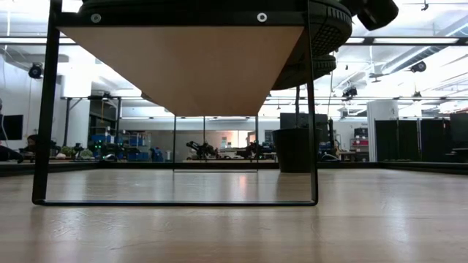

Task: Pick and place slides into the shelf
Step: Adjust the black slipper

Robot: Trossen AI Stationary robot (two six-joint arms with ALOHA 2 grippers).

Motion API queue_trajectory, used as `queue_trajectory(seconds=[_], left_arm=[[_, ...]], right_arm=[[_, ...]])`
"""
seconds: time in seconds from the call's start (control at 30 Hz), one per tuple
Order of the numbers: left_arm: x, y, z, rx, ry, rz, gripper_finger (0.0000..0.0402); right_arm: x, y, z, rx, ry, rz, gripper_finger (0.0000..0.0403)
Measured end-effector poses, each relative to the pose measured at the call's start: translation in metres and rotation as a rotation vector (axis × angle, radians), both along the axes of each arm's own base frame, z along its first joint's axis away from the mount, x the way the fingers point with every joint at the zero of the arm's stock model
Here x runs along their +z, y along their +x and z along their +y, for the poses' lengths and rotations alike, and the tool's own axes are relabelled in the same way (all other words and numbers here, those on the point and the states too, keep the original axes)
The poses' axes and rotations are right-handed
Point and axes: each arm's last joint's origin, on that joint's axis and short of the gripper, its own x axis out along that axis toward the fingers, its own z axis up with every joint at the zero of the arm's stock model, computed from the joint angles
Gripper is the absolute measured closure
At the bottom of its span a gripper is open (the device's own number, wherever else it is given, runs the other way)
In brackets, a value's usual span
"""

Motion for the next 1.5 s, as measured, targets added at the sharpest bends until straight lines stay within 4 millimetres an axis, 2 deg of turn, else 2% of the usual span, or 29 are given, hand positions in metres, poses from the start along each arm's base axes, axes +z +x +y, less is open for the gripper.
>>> queue_trajectory(seconds=[0.47,1.0,1.5], left_arm=[[0.005,-0.020,-0.007,0.000,0.022,-0.062,0.0107],[0.005,-0.021,-0.008,0.000,0.023,-0.066,0.0107],[0.006,-0.024,-0.008,0.001,0.026,-0.074,0.0107]], right_arm=[[-0.017,0.012,0.005,-0.001,-0.018,0.054,0.0184],[-0.025,0.012,0.005,0.013,-0.038,0.080,0.0183],[-0.040,0.019,0.007,0.016,0.001,-0.047,0.0183]])
